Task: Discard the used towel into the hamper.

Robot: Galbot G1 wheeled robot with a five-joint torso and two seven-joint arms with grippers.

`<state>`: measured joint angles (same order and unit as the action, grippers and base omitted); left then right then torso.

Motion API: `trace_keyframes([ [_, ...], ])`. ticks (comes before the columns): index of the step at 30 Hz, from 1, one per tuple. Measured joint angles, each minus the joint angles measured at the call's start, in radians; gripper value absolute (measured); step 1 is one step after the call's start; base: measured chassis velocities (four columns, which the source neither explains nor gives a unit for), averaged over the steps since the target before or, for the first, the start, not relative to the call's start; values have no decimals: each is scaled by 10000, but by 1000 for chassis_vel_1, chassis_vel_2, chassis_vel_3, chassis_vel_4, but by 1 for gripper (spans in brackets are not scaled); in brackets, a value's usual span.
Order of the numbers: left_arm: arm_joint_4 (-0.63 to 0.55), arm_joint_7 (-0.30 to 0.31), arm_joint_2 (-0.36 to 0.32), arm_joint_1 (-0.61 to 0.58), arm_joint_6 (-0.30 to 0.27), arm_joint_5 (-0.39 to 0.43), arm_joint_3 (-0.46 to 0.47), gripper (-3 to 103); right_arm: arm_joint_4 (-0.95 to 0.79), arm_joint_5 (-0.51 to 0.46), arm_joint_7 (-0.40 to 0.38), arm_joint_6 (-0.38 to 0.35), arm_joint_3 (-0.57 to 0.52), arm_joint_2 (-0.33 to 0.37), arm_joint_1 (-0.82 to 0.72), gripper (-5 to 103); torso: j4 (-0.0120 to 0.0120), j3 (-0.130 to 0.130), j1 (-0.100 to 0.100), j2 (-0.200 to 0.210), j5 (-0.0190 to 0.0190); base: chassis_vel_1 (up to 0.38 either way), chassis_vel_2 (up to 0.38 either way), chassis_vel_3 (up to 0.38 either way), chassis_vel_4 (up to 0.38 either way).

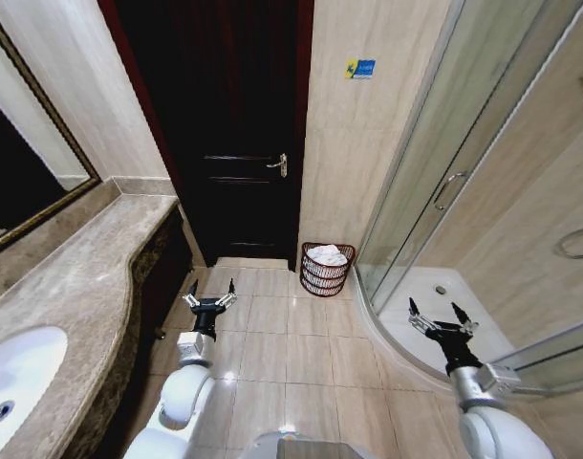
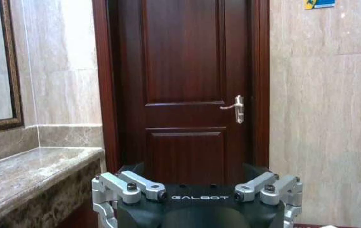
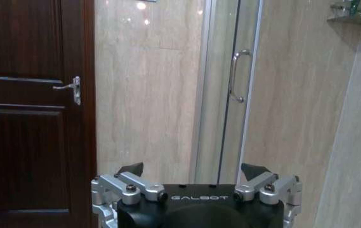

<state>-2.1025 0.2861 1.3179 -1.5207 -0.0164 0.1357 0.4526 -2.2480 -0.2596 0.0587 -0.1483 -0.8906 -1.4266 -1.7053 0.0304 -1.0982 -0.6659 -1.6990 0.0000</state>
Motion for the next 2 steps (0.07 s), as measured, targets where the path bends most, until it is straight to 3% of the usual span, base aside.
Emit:
trace_keyframes([
  [2, -2, 0, 0, 0, 0, 0, 0, 100, -2, -2, -3, -1, 1, 1, 0, 100, 0, 0, 0, 0, 0, 0, 0, 0, 0],
])
